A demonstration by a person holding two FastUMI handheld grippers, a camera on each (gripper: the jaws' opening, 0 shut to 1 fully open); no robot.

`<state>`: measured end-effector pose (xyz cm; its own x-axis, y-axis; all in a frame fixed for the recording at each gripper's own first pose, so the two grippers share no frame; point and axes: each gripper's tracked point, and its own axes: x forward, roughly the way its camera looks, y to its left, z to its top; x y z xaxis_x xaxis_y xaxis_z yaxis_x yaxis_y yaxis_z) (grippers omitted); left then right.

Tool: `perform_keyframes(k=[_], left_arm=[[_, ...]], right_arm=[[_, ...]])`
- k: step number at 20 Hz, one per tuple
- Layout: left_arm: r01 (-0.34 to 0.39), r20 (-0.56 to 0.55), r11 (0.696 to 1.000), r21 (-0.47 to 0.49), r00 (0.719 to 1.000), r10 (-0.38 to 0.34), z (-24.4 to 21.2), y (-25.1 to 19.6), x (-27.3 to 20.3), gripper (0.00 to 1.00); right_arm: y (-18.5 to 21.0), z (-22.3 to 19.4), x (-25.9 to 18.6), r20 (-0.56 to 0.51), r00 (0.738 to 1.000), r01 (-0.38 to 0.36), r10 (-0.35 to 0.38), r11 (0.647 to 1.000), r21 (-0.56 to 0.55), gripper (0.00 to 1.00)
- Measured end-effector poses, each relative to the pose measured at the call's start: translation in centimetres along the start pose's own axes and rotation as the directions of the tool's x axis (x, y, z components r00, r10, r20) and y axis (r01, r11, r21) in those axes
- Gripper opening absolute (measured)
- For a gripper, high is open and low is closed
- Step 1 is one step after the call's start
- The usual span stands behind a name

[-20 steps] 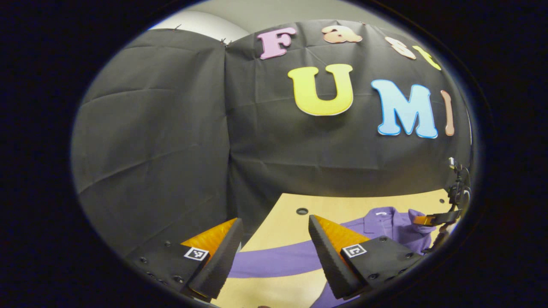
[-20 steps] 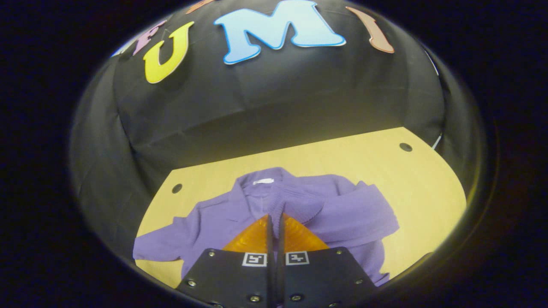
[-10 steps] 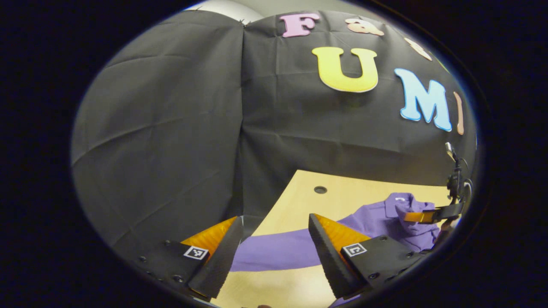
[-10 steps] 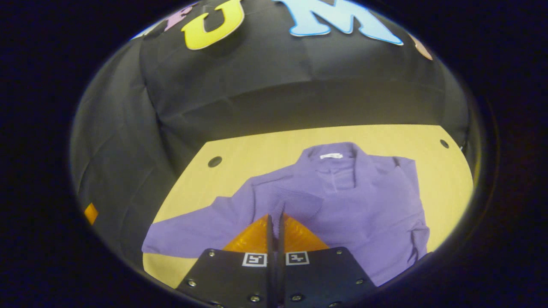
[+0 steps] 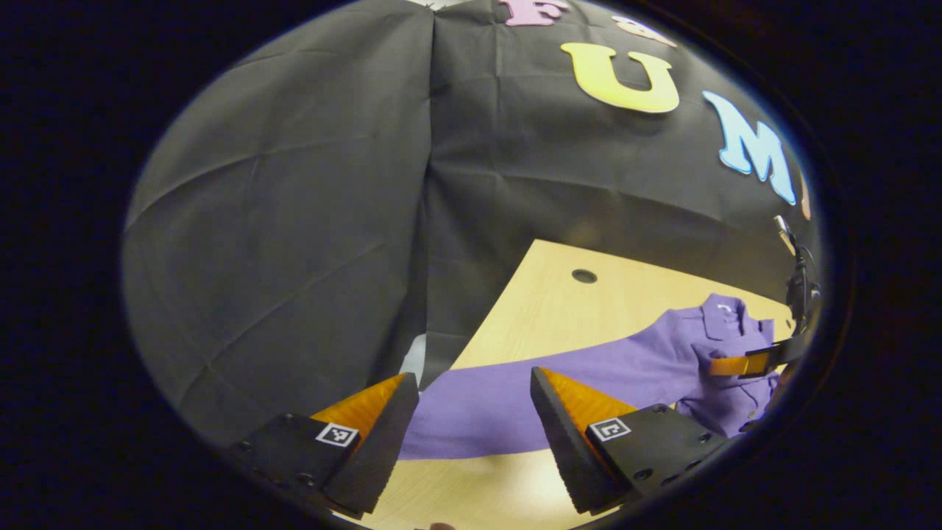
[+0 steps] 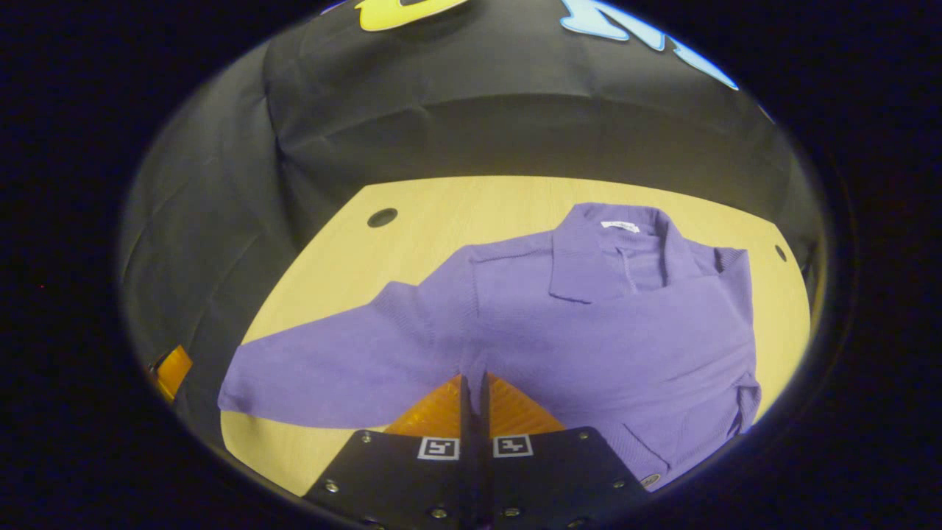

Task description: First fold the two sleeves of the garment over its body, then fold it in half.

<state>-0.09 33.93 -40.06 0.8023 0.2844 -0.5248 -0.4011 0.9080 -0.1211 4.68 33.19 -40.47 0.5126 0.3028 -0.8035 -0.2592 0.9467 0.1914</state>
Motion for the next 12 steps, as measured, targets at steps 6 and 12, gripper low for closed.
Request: perform_keyframes(k=[6,12], left_arm=[[-0.030,-0.088,0.999,-0.037,0.996,0.027,-3.8,1.3,2.3,1.00],[-0.070,-0.154,0.997,-0.031,0.986,0.064,-7.0,2.2,3.7,1.00]], right_arm=[[1.5,-0.6,0.0,-0.036,0.998,-0.056,0.057,0.998,0.005,0.25],[1.6,-0.1,-1.6,-0.014,0.997,-0.077,0.077,0.997,-0.016,0.58]])
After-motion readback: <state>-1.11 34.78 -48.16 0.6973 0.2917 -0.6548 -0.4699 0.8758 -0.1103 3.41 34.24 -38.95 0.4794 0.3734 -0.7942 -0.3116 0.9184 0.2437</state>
